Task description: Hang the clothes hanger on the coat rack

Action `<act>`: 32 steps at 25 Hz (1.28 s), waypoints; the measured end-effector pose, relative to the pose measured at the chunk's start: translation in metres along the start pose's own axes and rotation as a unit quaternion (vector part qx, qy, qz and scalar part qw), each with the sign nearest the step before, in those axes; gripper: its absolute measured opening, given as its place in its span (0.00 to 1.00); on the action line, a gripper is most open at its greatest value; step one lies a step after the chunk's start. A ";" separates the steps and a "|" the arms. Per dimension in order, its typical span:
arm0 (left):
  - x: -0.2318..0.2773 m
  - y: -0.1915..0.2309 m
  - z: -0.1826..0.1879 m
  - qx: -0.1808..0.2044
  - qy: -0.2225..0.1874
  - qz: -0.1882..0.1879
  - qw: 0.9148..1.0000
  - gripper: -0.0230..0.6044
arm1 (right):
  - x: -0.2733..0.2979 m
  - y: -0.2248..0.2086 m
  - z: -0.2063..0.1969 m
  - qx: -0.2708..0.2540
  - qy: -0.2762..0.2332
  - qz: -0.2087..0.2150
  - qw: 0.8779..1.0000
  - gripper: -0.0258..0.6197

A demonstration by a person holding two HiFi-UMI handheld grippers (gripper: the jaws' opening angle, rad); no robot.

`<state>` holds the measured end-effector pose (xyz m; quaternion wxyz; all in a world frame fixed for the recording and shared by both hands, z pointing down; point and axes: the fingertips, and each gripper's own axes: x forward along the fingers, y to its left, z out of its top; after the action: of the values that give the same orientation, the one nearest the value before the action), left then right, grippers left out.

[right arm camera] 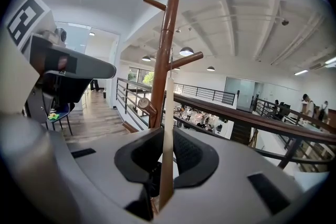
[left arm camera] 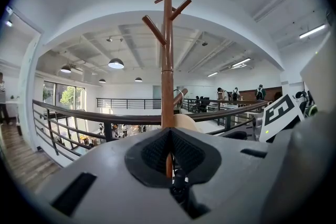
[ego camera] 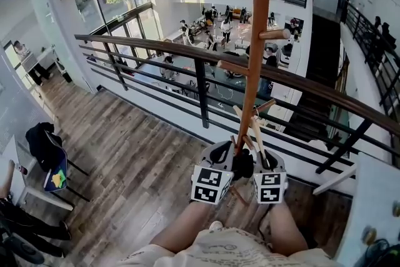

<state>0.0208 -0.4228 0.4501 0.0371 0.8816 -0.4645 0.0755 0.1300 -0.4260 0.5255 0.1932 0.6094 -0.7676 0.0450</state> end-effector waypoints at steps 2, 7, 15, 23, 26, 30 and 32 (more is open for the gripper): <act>0.000 0.000 0.000 0.000 0.001 -0.001 1.000 0.03 | 0.000 0.001 -0.002 -0.002 0.004 0.000 1.000 0.12; 0.001 0.002 -0.001 -0.004 0.003 -0.001 1.000 0.03 | 0.001 0.001 -0.005 -0.002 0.011 -0.003 1.000 0.12; 0.003 0.003 -0.007 -0.001 0.009 -0.003 1.000 0.03 | 0.006 0.006 -0.015 0.002 0.019 0.000 1.000 0.12; 0.008 0.004 -0.004 0.000 0.005 -0.005 1.000 0.03 | 0.013 0.005 -0.019 -0.005 0.025 -0.005 1.000 0.12; 0.009 0.004 -0.003 0.001 0.005 -0.007 1.000 0.03 | 0.014 0.004 -0.019 -0.010 0.026 -0.011 1.000 0.12; 0.011 0.003 -0.003 0.002 0.004 -0.010 1.000 0.03 | 0.015 0.004 -0.020 -0.014 0.029 -0.014 0.999 0.12; 0.013 0.002 -0.004 0.001 0.004 -0.012 1.000 0.03 | 0.016 0.005 -0.020 -0.009 0.029 -0.010 0.999 0.12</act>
<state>0.0259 -0.4339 0.4558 0.0389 0.8866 -0.4540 0.0792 0.1271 -0.4334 0.5504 0.2218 0.6139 -0.7557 0.0537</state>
